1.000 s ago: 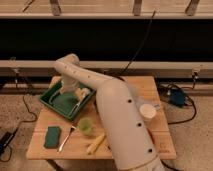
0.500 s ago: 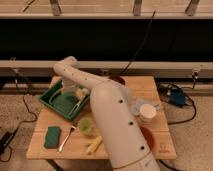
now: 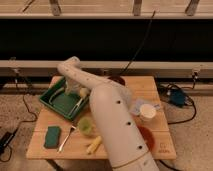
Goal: Place brush in plastic cup
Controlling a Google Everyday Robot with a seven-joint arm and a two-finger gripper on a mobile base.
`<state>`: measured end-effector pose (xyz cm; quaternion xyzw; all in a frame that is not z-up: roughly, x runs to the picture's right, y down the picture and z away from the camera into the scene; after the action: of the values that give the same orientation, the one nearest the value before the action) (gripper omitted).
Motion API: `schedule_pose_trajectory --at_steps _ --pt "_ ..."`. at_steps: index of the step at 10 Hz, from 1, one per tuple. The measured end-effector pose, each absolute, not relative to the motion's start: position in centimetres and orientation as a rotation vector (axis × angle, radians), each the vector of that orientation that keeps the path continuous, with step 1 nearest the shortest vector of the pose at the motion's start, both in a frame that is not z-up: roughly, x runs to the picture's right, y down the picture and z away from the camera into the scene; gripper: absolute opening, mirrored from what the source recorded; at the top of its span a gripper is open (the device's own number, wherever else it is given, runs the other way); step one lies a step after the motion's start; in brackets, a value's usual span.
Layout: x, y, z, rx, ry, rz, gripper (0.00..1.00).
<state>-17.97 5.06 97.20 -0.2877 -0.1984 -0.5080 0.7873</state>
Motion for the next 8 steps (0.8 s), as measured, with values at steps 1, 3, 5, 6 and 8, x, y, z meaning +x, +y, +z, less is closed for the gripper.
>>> schedule_pose_trajectory --at_steps 1,3,5,6,8 --pt "-17.2 4.9 97.3 -0.621 -0.42 -1.093 0.58" --pt "-15.5 4.6 97.1 -0.624 -0.407 -1.087 0.35" --pt "-15.0 4.5 96.7 -0.62 -0.408 -1.086 0.16" --pt "-15.0 4.6 96.5 -0.619 -0.41 -1.084 0.06" --pt "-14.9 4.8 96.1 -0.619 -0.416 -1.084 0.0"
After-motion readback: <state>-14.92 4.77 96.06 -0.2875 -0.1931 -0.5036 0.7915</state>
